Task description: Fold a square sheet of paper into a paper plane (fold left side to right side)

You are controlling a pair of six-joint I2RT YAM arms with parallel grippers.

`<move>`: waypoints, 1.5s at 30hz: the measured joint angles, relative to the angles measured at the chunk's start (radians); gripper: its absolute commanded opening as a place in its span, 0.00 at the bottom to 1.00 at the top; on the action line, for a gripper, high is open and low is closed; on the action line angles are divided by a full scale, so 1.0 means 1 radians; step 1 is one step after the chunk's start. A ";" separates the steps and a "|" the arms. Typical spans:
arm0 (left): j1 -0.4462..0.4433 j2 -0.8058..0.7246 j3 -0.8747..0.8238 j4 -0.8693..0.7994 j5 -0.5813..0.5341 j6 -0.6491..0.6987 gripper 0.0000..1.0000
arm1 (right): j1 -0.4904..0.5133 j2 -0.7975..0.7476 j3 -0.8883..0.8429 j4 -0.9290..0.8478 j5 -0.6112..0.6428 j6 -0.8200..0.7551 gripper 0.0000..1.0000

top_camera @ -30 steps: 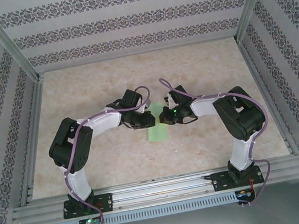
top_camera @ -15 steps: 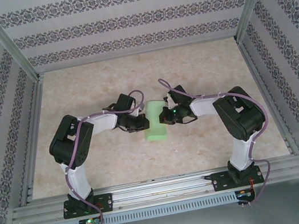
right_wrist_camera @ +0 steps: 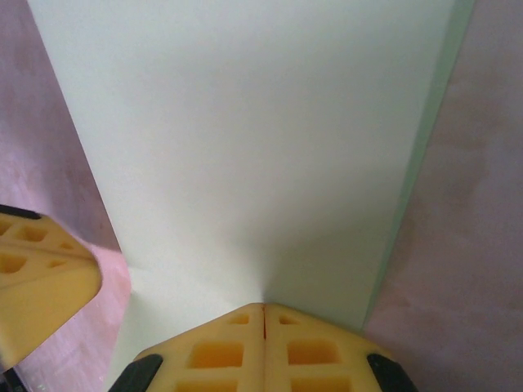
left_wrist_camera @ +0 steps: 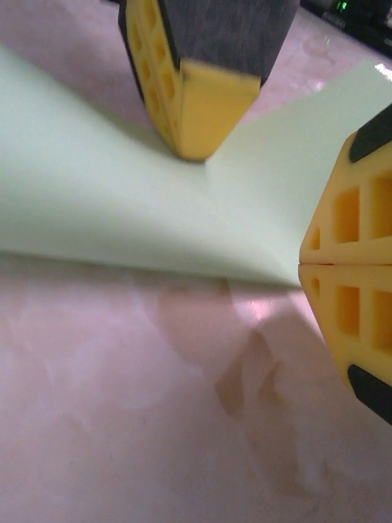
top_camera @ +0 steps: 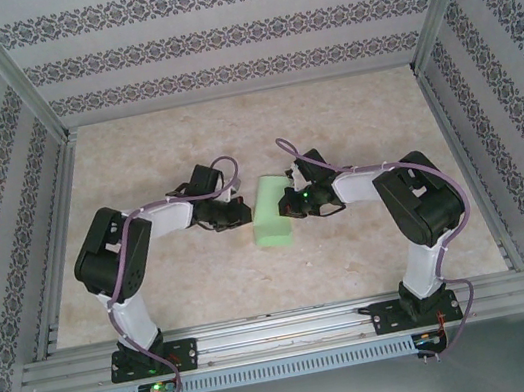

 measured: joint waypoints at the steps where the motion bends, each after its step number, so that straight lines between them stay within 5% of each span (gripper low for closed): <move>1: 0.000 -0.003 0.000 0.010 0.011 -0.007 0.06 | 0.000 0.000 0.000 0.000 0.000 -0.003 0.00; 15: -0.032 0.079 0.037 0.076 0.083 -0.050 0.05 | 0.000 0.004 0.016 -0.030 0.000 -0.046 0.00; 45: -0.038 0.103 0.042 0.049 0.042 -0.051 0.01 | 0.000 -0.005 0.072 -0.002 -0.053 -0.033 0.00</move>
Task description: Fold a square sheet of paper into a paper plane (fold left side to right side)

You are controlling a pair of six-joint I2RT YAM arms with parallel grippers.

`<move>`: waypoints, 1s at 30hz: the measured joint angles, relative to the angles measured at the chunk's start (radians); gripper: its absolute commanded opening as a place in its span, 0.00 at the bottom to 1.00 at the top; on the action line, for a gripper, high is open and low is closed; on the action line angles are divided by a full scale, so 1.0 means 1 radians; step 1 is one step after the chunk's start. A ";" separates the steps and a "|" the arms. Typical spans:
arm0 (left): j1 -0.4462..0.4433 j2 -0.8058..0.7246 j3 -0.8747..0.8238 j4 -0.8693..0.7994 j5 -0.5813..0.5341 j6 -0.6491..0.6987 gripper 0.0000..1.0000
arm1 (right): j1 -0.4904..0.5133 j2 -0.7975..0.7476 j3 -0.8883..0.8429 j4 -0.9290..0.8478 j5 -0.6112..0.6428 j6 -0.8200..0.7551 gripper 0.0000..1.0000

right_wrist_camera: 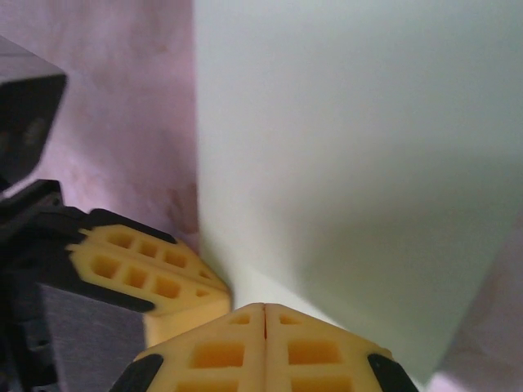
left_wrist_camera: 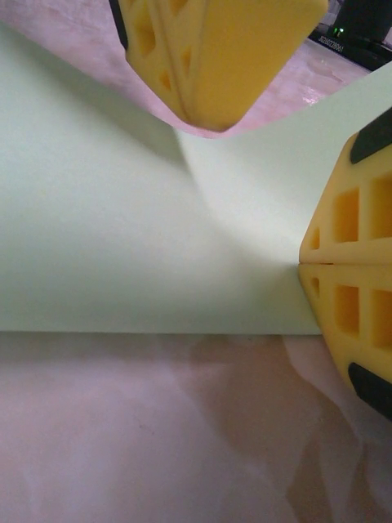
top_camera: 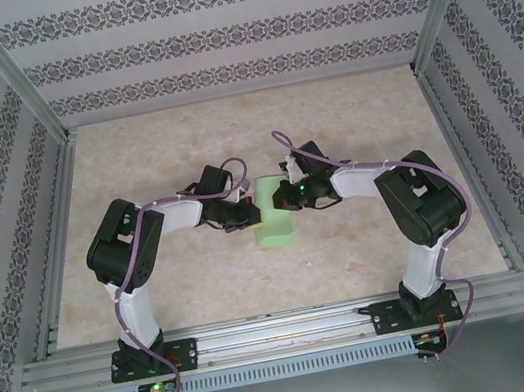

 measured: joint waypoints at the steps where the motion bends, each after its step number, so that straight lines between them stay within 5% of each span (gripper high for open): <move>1: 0.000 0.000 0.000 0.000 -0.001 -0.002 0.01 | 0.000 0.000 0.005 0.011 -0.005 0.006 0.00; 30: -0.003 -0.025 -0.030 0.000 -0.014 -0.006 0.01 | 0.026 0.188 0.119 0.107 -0.029 0.069 0.00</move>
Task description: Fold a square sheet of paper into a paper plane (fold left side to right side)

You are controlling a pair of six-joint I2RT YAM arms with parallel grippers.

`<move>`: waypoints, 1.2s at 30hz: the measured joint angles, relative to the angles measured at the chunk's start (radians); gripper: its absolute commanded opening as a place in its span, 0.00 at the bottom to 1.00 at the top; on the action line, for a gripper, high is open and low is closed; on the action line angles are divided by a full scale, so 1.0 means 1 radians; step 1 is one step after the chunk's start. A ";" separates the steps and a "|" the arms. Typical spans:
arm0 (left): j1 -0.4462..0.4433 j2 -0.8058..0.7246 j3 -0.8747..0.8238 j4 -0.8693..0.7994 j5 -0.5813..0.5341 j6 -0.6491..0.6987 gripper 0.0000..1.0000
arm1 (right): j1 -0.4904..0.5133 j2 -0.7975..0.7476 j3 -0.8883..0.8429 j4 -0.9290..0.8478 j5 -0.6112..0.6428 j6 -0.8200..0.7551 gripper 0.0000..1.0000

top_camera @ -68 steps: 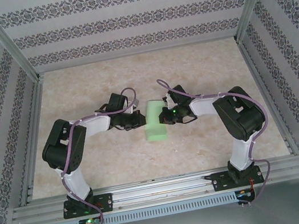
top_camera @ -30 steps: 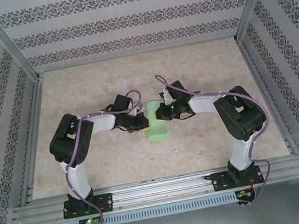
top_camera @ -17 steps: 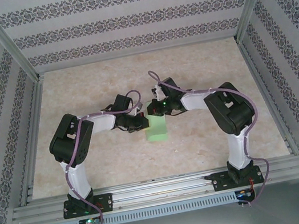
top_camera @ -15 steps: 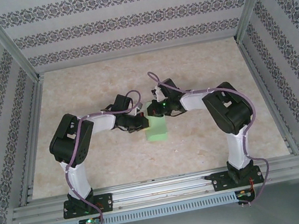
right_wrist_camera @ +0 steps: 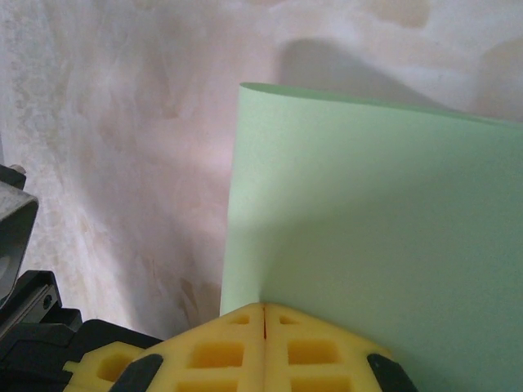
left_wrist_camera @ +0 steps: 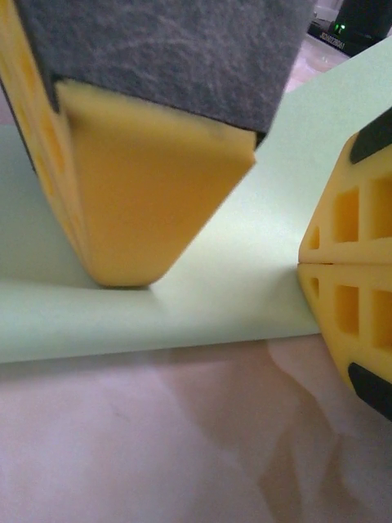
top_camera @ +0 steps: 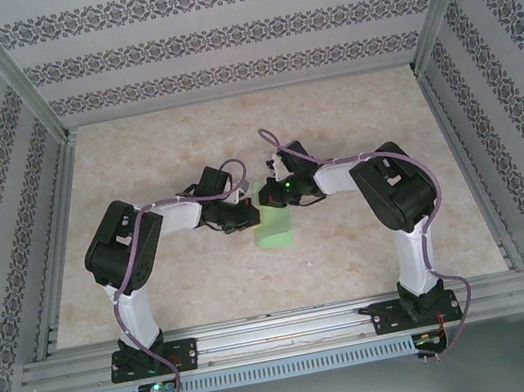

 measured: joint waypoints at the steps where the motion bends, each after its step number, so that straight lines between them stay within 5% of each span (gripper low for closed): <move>1: 0.000 -0.008 -0.010 0.000 -0.004 0.000 0.01 | 0.000 0.001 0.000 0.000 -0.002 0.000 0.00; 20: -0.040 -0.144 -0.178 -0.002 -0.023 0.000 0.02 | 0.000 0.015 0.026 -0.061 -0.061 0.000 0.00; 36: -0.056 -0.158 -0.079 -0.142 -0.021 -0.023 0.07 | -0.003 0.020 0.044 -0.071 -0.033 -0.001 0.00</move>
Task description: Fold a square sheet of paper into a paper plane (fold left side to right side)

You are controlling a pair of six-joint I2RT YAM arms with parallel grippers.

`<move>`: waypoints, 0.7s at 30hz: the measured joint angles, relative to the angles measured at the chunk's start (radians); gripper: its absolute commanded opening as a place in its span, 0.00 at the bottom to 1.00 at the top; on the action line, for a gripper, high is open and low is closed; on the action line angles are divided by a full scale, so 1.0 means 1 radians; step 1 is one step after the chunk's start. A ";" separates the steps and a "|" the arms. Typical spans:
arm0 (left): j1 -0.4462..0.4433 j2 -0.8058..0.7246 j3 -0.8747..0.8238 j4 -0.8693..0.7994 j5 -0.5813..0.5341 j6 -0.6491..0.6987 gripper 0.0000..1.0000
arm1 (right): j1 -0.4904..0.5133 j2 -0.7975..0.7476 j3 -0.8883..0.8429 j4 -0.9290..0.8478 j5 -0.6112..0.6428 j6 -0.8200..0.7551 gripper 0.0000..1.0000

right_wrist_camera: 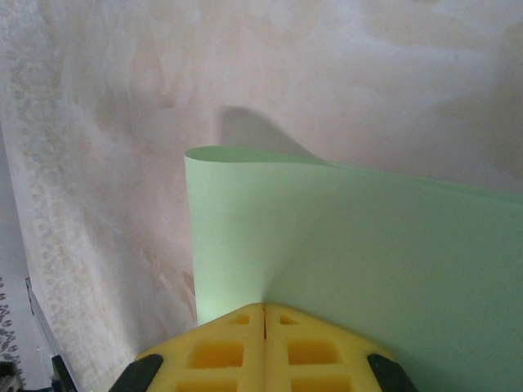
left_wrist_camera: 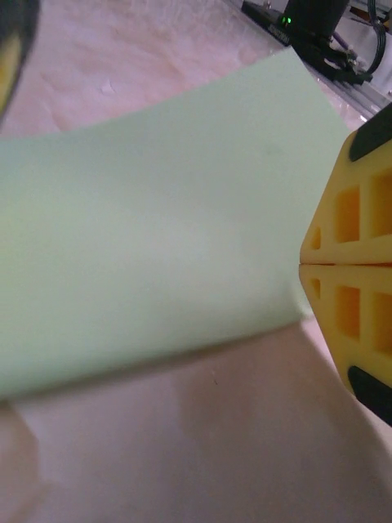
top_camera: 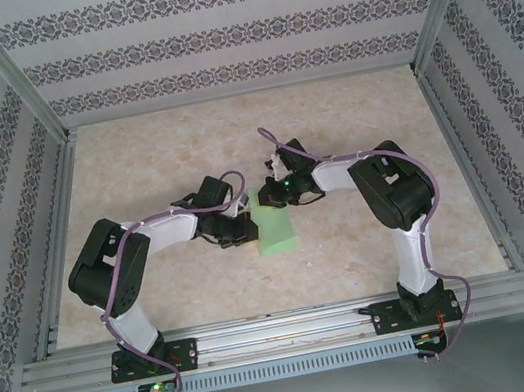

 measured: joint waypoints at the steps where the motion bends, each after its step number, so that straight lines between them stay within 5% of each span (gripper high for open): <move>1: 0.000 0.005 0.009 0.003 0.006 -0.003 0.06 | 0.000 0.000 0.000 0.000 0.001 0.000 0.00; 21: -0.002 0.076 -0.010 0.075 0.036 -0.014 0.05 | 0.001 0.004 0.016 -0.023 0.012 -0.002 0.00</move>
